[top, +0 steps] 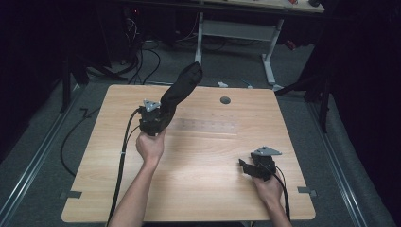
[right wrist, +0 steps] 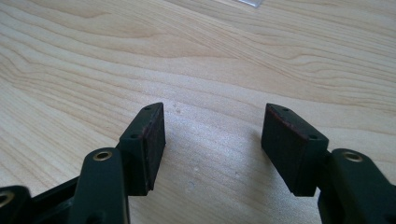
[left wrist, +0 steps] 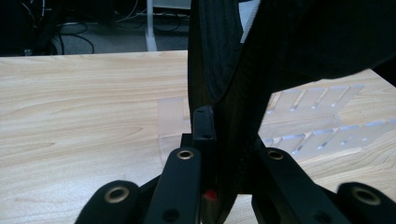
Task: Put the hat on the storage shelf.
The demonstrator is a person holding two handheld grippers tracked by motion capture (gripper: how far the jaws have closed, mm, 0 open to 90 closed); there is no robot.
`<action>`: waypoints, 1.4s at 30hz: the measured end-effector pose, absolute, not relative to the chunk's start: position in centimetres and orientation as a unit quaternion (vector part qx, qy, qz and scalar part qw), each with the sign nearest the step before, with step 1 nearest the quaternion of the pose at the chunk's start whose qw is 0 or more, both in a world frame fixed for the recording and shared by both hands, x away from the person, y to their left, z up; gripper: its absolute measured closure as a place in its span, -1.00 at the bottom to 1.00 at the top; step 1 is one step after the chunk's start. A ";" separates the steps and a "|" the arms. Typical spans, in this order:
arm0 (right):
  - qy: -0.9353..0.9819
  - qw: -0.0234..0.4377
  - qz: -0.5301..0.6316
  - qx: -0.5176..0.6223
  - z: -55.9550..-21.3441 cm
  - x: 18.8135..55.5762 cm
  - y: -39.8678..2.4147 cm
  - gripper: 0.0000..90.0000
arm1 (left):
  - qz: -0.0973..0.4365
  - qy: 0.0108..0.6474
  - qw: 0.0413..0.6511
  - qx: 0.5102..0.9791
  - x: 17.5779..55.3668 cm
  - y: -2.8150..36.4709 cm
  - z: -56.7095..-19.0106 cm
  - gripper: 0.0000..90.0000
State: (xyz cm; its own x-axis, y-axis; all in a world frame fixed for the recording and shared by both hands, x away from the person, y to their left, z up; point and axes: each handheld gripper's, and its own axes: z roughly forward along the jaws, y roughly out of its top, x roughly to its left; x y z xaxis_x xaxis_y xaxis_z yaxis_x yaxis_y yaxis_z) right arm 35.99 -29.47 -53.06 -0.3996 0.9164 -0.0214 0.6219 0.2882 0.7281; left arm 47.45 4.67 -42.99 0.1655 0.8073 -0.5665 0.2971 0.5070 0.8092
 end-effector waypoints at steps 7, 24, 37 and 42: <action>0.770 0.225 0.327 0.500 -53.1 36.0 -29.5 -0.11 | 0.189 0.626 0.607 0.452 47.4 4.6 -43.5 0.84; 0.771 0.225 0.327 0.498 -53.1 36.0 -29.4 -0.11 | 0.186 0.619 0.601 0.470 46.8 4.2 -45.1 0.80; 0.771 0.226 0.327 0.497 -53.1 36.0 -29.5 -0.11 | 0.179 0.599 0.599 0.501 45.9 4.2 -45.5 0.38; 0.771 0.225 0.328 0.498 -53.1 36.0 -29.4 -0.11 | 0.179 0.586 0.605 0.509 45.3 4.5 -45.4 0.15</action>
State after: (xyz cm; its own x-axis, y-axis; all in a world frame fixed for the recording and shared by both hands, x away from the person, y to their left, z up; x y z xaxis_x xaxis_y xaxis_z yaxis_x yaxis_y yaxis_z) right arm 35.99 -29.45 -53.07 -0.4025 0.9152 -0.0202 0.6206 0.2891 0.7289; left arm 45.30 4.51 -45.41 0.2487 0.8130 -0.5266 0.3795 0.4184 0.8252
